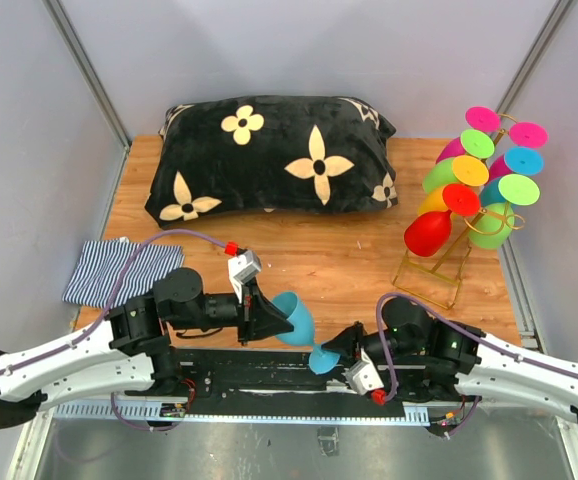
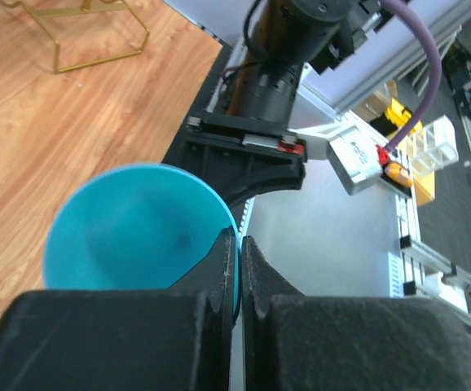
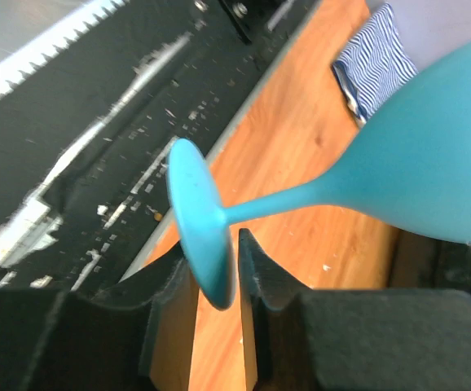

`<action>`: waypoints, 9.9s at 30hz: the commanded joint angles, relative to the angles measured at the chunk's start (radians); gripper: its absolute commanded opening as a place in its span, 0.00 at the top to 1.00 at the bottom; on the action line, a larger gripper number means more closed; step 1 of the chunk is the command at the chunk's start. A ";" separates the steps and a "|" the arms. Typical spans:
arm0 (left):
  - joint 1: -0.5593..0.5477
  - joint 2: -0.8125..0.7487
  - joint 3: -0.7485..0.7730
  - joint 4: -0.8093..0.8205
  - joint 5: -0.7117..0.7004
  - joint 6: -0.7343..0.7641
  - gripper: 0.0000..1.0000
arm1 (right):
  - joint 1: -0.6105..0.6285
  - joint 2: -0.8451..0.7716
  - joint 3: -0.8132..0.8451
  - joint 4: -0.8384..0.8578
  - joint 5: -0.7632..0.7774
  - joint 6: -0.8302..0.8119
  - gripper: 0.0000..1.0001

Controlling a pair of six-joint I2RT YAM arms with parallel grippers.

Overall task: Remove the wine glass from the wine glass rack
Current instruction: Place the wine glass at the center of the board, then adjust the wine rack at the center of the board, then pick up the wine glass from the wine rack.

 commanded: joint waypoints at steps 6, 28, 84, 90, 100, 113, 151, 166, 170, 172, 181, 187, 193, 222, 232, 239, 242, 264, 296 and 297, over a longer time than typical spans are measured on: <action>-0.009 0.018 0.113 -0.226 -0.208 0.047 0.99 | 0.009 -0.141 0.014 0.157 0.091 0.364 0.65; 0.223 0.280 0.231 -0.330 -0.810 0.085 0.99 | 0.009 -0.159 0.163 0.115 0.382 1.098 0.37; 0.636 0.357 0.345 -0.213 -0.512 0.183 0.13 | 0.009 0.410 0.834 -0.518 0.737 1.255 0.05; 0.637 0.156 0.239 -0.233 -0.443 0.081 0.10 | 0.008 0.565 1.101 -0.522 1.090 1.051 0.02; 0.637 -0.107 0.095 -0.295 -0.403 0.046 0.00 | -0.074 0.677 1.236 -0.403 1.365 0.872 0.02; 0.636 -0.324 -0.091 -0.214 -0.385 0.056 0.00 | -0.490 0.618 1.345 -0.446 1.260 0.892 0.02; 0.637 -0.351 -0.122 -0.218 -0.385 0.079 0.00 | -1.950 0.458 1.060 -0.462 -0.066 1.556 0.22; 0.637 -0.344 -0.121 -0.214 -0.374 0.083 0.00 | -1.941 0.325 0.992 -0.533 -0.011 1.578 0.12; 0.637 -0.346 -0.122 -0.214 -0.374 0.082 0.00 | -1.939 0.311 0.986 -0.531 -0.038 1.611 0.12; 0.637 -0.349 -0.123 -0.214 -0.375 0.083 0.00 | -1.939 0.308 0.986 -0.535 -0.038 1.613 0.12; 0.637 -0.354 -0.125 -0.216 -0.377 0.082 0.00 | -1.934 0.315 0.973 -0.566 0.030 1.555 0.09; 0.637 -0.352 -0.124 -0.214 -0.379 0.082 0.00 | -1.931 0.305 0.932 -0.509 -0.043 1.633 0.10; 0.637 -0.352 -0.125 -0.217 -0.383 0.081 0.00 | -1.926 0.309 0.922 -0.467 -0.101 1.669 0.11; 0.636 -0.345 -0.124 -0.215 -0.380 0.081 0.00 | -1.602 0.337 0.911 -0.366 0.085 1.782 0.11; 0.637 -0.348 -0.125 -0.217 -0.383 0.079 0.00 | -1.592 0.325 0.937 -0.454 0.194 1.702 0.08; 0.637 -0.349 -0.126 -0.216 -0.382 0.079 0.00 | -1.592 0.326 0.971 -0.518 0.333 1.642 0.07; 0.636 -0.340 -0.126 -0.214 -0.378 0.081 0.00 | -1.592 0.333 0.995 -0.548 0.379 1.629 0.07; 0.637 -0.289 -0.121 -0.214 -0.380 0.082 0.00 | -1.803 0.457 1.046 -0.490 0.129 1.619 0.06; 0.637 -0.282 -0.122 -0.214 -0.378 0.083 0.00 | -1.812 0.430 0.964 -0.412 0.118 1.619 0.06; 0.637 -0.281 -0.121 -0.214 -0.378 0.083 0.00 | -1.812 0.433 0.968 -0.414 0.111 1.619 0.06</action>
